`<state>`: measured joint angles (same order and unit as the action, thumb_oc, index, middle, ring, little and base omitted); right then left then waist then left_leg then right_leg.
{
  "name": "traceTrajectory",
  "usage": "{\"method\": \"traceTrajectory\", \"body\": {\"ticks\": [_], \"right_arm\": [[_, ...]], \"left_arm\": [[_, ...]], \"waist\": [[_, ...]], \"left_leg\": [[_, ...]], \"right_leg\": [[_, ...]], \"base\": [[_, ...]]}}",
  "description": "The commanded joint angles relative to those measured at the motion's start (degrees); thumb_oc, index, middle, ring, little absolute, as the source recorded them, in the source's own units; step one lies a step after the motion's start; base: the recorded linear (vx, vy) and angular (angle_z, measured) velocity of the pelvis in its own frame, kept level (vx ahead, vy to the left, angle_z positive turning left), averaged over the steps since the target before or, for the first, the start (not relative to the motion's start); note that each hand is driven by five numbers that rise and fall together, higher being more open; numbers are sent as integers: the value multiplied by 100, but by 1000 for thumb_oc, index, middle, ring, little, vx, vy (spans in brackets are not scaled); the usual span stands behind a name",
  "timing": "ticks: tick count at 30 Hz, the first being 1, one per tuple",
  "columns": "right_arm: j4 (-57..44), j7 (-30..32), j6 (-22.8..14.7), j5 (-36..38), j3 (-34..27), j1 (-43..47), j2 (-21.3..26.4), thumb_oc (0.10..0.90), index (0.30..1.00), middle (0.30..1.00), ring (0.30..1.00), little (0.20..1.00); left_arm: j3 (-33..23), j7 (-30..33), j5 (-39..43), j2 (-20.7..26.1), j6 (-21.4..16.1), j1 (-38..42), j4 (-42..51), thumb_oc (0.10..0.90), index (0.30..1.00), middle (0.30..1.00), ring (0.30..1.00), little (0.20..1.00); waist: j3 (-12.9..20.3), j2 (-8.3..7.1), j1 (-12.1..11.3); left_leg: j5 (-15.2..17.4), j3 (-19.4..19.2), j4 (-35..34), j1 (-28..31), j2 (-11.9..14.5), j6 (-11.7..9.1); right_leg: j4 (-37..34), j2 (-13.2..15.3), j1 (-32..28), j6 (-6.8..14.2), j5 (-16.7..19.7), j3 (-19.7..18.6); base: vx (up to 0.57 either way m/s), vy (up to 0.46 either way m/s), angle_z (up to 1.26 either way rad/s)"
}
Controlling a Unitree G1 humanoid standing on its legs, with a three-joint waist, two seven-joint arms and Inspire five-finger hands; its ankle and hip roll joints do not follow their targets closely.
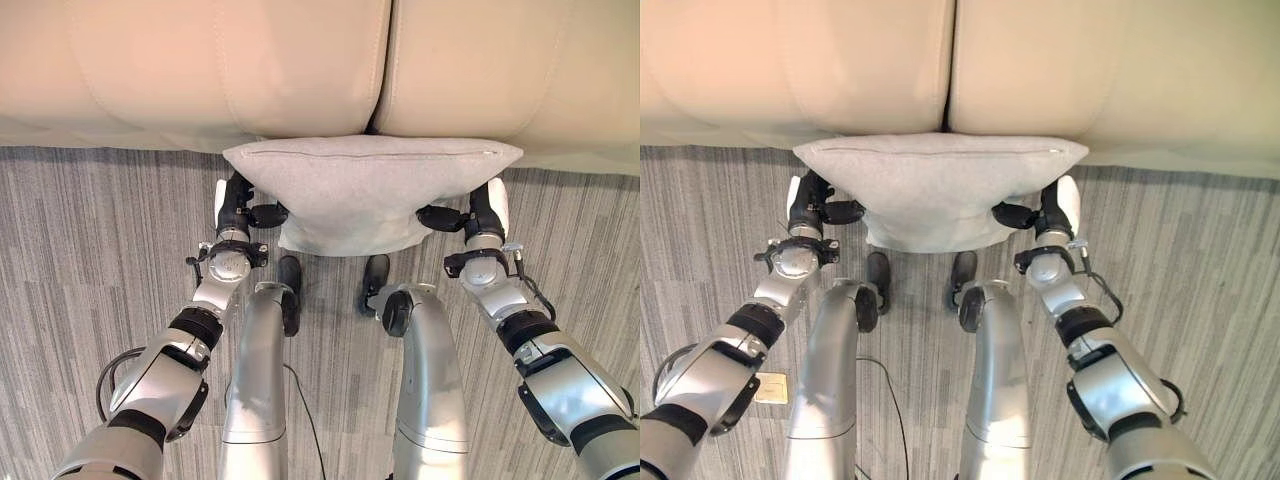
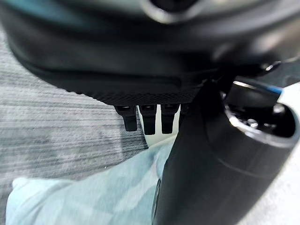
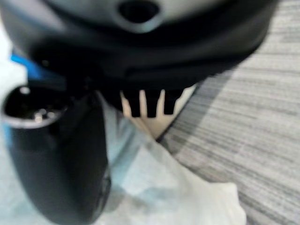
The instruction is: Pick up all the scattered cushions and arrange them neatly on the sofa.
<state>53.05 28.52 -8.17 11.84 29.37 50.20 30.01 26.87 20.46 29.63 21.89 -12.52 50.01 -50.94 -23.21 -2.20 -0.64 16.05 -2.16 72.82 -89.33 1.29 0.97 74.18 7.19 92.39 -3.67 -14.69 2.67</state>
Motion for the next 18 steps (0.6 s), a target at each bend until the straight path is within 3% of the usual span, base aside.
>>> {"method": "traceTrajectory", "body": {"ticks": [1,2,3,4,6,7,8,9,10,11,12,16,18], "right_arm": [[-663,61,-479,-246,221,729,-640,800,900,900,900,900],[-651,53,-472,-220,230,721,-730,800,900,900,900,900],[-647,46,-472,-194,241,733,-803,728,792,792,792,792],[-651,38,-480,-144,234,724,-892,593,589,589,589,589],[-652,8,-473,-135,254,752,-982,488,432,432,432,432],[-690,-28,-456,-156,274,754,-987,400,300,300,300,300],[-757,-57,-453,-159,266,733,-954,400,300,300,300,300],[-795,-59,-450,-162,239,710,-938,400,300,300,300,300],[-848,-51,-471,-160,192,688,-909,400,300,300,300,300],[-854,-51,-469,-161,190,682,-907,400,300,300,300,300],[-995,-49,-502,-160,70,607,-824,400,300,300,300,300],[-1469,-100,-554,-388,-122,295,-607,400,300,300,300,300],[-1595,-120,-543,-492,-162,139,-576,400,300,300,300,300]], "left_arm": [[57,-84,205,-493,-545,383,387,800,900,900,900,900],[42,-83,311,-600,-568,354,440,800,900,900,900,900],[39,-73,403,-716,-587,348,471,800,900,900,900,900],[27,-59,533,-844,-609,334,513,800,900,900,900,900],[-3,-31,696,-1008,-662,345,608,800,900,900,900,900],[-30,-66,833,-1087,-694,343,753,800,900,900,900,900],[-47,-80,882,-1084,-702,332,864,736,804,804,804,804],[-63,-67,900,-1067,-721,317,930,587,580,580,580,580],[-95,-87,940,-1061,-731,308,976,587,580,580,580,580],[-94,-88,941,-1061,-730,305,978,436,354,354,354,354],[-160,-111,923,-973,-749,270,1081,400,300,300,300,300],[-349,-236,845,-784,-801,-27,1490,400,300,300,300,300],[-404,-276,844,-804,-827,-171,1575,400,300,300,300,300]], "waist": [[289,63,-50],[310,64,-49],[327,60,-48],[348,60,-47],[387,58,-52],[431,52,-49],[458,48,-47],[481,48,-46],[511,45,-42],[514,47,-44],[610,50,-37],[1051,123,-42],[1083,119,-39]], "left_leg": [[187,66,-307,-62,-162,69],[174,72,-328,-62,-174,68],[162,73,-350,-62,-180,65],[138,87,-376,-62,-192,63],[111,114,-415,-62,-215,59],[63,141,-471,-62,-225,45],[40,162,-491,-62,-227,35],[30,174,-502,-62,-228,32],[13,191,-520,-62,-235,26],[10,193,-523,-62,-236,25],[-33,231,-611,-62,-223,6],[-228,253,-1174,56,-166,-76],[-295,218,-1452,329,-165,-105]], "right_leg": [[-492,-95,-424,357,-82,-206],[-508,-97,-429,363,-63,-201],[-532,-99,-430,367,-40,-192],[-551,-102,-426,369,-15,-188],[-591,-113,-424,381,28,-185],[-630,-111,-429,399,86,-168],[-656,-120,-439,405,115,-165],[-670,-123,-444,413,137,-155],[-683,-136,-450,422,159,-151],[-687,-136,-451,422,161,-149],[-773,-143,-474,447,218,-116],[-1366,-123,-662,521,321,56],[-1605,-118,-915,537,360,85]], "base": [[0,0,0],[0,0,0],[-26,-8,3],[0,0,0],[-15,-4,1],[0,0,0],[0,0,0],[0,0,0],[0,0,0],[0,0,0],[0,0,0],[-21,8,-1],[-80,4,-1]]}}
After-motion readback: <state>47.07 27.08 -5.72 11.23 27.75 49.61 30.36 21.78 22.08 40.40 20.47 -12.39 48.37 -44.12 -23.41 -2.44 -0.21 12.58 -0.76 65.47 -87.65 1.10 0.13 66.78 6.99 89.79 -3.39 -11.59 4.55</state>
